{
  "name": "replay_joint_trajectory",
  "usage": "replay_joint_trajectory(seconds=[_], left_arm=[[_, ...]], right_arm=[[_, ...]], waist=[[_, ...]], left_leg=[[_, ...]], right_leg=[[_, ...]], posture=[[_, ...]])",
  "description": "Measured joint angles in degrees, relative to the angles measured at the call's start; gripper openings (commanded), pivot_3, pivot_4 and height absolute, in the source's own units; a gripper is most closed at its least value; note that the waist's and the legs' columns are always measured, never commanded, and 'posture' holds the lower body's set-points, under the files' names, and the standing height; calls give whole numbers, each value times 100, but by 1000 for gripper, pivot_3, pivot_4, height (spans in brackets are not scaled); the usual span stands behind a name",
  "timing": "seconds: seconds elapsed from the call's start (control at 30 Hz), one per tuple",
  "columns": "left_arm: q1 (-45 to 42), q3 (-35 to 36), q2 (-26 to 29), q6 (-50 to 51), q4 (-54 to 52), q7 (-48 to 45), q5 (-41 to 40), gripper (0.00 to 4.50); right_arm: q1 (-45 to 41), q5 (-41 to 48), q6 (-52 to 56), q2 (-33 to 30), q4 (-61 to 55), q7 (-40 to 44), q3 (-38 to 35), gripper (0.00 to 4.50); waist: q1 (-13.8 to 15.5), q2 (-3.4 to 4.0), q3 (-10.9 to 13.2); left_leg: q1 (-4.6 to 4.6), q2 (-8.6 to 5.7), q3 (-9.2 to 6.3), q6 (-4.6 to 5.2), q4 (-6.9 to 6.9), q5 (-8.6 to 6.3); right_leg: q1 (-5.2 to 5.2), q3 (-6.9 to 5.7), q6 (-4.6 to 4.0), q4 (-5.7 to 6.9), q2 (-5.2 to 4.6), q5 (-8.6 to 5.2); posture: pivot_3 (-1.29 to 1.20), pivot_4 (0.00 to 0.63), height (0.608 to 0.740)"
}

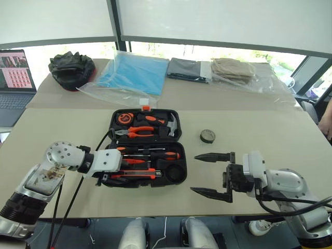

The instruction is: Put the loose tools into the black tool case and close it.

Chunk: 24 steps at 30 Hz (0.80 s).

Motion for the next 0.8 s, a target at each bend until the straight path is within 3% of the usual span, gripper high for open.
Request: replay_joint_trajectory(seconds=[0.2,0.47,0.57,0.8], left_arm=[[97,251,-371,206,29,284,-205,4486],[276,892,-657,428,41,294,-1196,4486],[232,1153,-653,426,63,235,-1437,3782],[259,1111,-941,-78,391,71,-1421,1196]], right_arm=[[-8,1,37,22,-1,-38,72,4500],[-120,17,40,200,-1,-48,185,4500],[-120,9,34,232,34,-14,257,4500],[-204,-176,-160,395,257,-47,282,4500]], waist=[[-12,3,-1],[-13,1,0],[-11,1,0],[-15,1,0]], left_leg=[[27,2,0,15,0,-11],[25,3,-2,19,1,-13],[26,1,-2,20,4,-13],[25,0,1,20,4,-13]], right_leg=[[32,2,30,-4,-5,-20],[30,-3,10,-1,-5,-11],[33,-1,12,-3,-6,-11],[32,-1,11,-2,-5,-10]], posture=[[0,150,740],[0,150,740],[0,150,740],[0,150,740]])
